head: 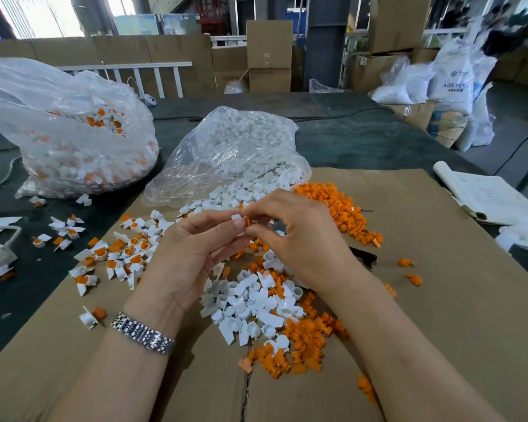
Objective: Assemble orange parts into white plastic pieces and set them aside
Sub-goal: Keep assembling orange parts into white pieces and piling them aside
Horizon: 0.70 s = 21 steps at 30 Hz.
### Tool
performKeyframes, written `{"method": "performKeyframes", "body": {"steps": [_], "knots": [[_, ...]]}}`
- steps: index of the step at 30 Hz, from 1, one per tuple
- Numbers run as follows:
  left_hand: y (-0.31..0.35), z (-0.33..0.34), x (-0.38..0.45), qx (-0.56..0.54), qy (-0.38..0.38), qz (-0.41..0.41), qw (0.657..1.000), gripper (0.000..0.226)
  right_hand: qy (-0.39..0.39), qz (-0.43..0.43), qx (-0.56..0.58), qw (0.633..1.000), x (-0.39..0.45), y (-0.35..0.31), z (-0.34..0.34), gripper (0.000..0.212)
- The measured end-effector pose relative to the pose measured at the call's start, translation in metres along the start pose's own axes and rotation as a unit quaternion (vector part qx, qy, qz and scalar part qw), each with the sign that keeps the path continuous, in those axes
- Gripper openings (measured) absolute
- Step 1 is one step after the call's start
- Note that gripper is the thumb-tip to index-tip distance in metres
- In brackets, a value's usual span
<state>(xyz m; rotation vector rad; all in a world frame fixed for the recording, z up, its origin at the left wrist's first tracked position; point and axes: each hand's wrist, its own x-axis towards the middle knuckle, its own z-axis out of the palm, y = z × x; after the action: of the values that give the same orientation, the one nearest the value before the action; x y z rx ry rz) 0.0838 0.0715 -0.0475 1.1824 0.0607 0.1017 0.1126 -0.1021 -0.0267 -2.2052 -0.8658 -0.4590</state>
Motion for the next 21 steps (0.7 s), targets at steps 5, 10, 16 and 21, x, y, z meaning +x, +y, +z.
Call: {"method": "performKeyframes", "body": {"steps": [5, 10, 16, 21], "knots": [[0.001, -0.001, 0.0, 0.027, 0.023, -0.01, 0.999, 0.022, -0.004, -0.001, -0.017, 1.0, 0.0, 0.001, 0.004, 0.024], [0.002, -0.001, 0.001, 0.011, 0.036, -0.04, 0.998, 0.012, -0.042, 0.1, -0.072, 0.991, 0.002, 0.015, -0.005, 0.038], [0.004, 0.0, 0.001, 0.027, 0.053, -0.057, 0.997, 0.008, -0.194, 0.289, -0.182, 0.92, -0.007, 0.036, -0.014, 0.055], [0.004, 0.0, 0.0, 0.011, 0.063, -0.044, 0.997, 0.007, -0.205, 0.246, -0.218, 0.922, -0.008, 0.03, -0.009, 0.042]]}}
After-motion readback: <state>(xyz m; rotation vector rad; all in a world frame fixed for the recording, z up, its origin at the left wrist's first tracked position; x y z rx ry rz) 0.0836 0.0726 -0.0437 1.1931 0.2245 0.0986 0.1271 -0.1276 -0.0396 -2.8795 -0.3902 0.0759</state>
